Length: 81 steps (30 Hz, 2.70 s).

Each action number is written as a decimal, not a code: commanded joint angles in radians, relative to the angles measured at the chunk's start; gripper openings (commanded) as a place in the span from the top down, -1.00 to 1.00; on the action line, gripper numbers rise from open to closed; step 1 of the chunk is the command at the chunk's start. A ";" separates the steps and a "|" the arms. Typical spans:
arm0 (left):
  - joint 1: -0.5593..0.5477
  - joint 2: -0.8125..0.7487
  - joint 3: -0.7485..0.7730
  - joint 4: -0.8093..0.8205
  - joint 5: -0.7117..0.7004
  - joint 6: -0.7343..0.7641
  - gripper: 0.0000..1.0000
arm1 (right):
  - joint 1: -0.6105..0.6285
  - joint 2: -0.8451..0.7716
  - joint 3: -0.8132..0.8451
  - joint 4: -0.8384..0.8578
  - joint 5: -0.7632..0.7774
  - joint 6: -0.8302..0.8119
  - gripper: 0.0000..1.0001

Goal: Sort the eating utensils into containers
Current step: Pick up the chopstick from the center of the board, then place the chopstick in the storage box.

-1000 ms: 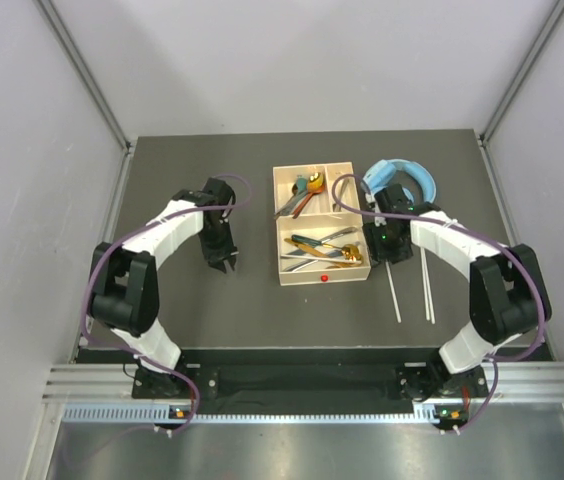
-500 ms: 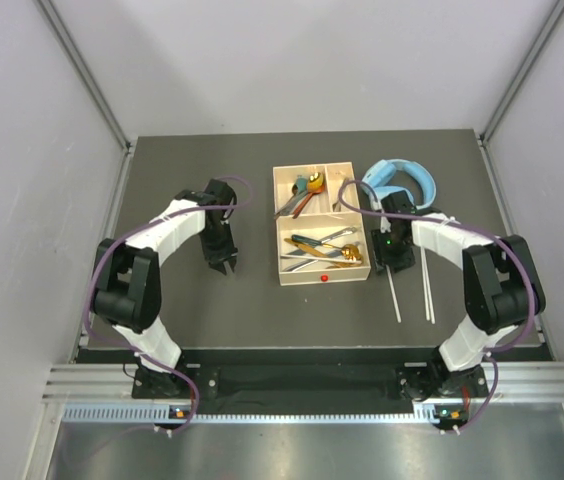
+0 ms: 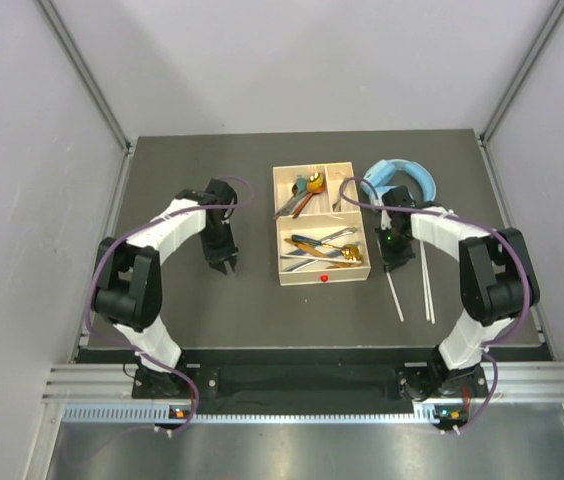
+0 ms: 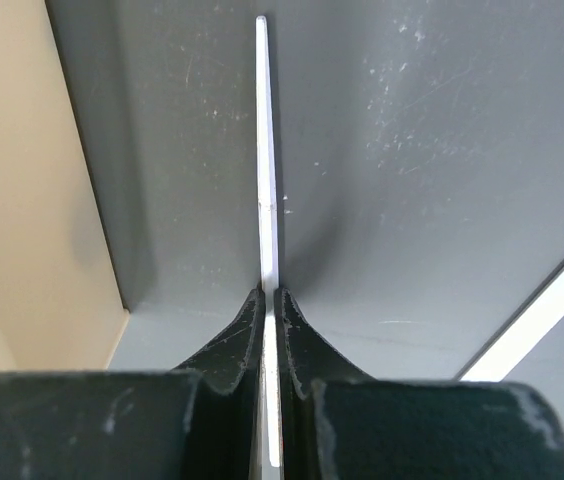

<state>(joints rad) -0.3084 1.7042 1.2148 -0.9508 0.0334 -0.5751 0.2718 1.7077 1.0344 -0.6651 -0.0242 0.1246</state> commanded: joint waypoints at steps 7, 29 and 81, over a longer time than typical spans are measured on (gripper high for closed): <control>0.000 0.012 0.045 -0.003 0.005 -0.002 0.41 | 0.003 -0.062 0.130 -0.111 0.094 0.015 1.00; 0.000 0.009 0.012 -0.013 -0.024 0.012 0.42 | 0.388 0.030 0.651 -0.120 0.005 -0.467 1.00; 0.020 -0.028 -0.066 0.014 -0.055 -0.005 0.41 | 0.472 0.102 0.332 0.027 -0.140 -0.488 0.90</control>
<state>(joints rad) -0.2951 1.7187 1.1538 -0.9474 -0.0158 -0.5774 0.7372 1.8153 1.3739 -0.6537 -0.1631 -0.3920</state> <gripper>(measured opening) 0.300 0.024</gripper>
